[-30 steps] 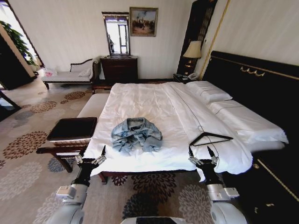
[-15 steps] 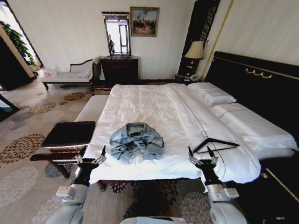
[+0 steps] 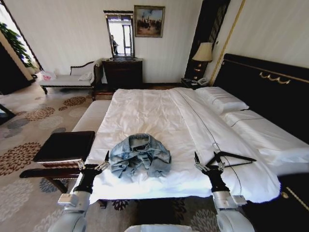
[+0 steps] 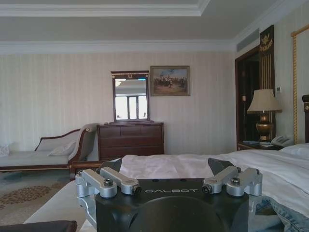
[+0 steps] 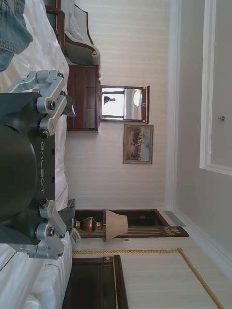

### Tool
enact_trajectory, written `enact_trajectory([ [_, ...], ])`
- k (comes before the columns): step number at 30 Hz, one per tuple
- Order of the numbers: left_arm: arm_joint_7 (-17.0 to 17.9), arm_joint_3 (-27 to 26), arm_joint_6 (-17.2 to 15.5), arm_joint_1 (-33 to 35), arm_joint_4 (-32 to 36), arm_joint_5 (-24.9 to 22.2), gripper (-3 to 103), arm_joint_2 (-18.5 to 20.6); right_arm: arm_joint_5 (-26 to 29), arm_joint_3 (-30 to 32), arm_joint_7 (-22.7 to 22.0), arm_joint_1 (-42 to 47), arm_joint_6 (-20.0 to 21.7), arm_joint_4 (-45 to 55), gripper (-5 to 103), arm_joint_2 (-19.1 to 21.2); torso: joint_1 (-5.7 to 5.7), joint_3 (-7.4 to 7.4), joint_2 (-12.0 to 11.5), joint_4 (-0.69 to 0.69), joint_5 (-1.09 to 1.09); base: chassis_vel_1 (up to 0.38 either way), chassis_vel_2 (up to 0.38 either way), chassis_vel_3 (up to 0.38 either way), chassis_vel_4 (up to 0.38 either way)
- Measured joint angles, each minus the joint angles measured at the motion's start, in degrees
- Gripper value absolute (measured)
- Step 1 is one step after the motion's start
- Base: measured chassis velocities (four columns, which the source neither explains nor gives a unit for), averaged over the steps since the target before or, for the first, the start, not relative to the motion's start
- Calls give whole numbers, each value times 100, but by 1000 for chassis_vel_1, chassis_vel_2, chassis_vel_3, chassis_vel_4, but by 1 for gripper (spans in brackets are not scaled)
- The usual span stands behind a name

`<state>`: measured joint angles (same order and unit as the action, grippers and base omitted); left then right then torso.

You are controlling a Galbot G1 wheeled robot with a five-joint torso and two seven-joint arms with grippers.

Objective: Pick up the clothes from the bed and hang them on the clothes hanger.

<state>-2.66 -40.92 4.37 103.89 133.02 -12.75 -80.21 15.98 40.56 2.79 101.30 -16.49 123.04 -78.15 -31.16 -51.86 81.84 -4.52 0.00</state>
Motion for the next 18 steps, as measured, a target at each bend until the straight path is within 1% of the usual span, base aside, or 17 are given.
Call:
enact_trajectory([
  [5,-6,1,2,-10,-24,3,100,0,-2,-19,-1,-14,-14,-31,100,-17,1,0,0,0,0,-150,124,154,-107],
  [10,-9,5,5,-23,-52,9,100,-1,-19,-39,4,-24,-29,-64,100,-26,1,0,0,0,0,-146,69,153,-84],
  [16,-9,8,14,-32,-66,11,100,-2,-21,-43,11,-29,-54,-72,100,-26,-1,0,0,0,0,-115,20,115,-21],
  [18,-9,12,16,-37,-76,14,100,-2,3,-58,46,-32,-125,-94,100,-26,0,0,0,0,1,-57,-10,80,19],
])
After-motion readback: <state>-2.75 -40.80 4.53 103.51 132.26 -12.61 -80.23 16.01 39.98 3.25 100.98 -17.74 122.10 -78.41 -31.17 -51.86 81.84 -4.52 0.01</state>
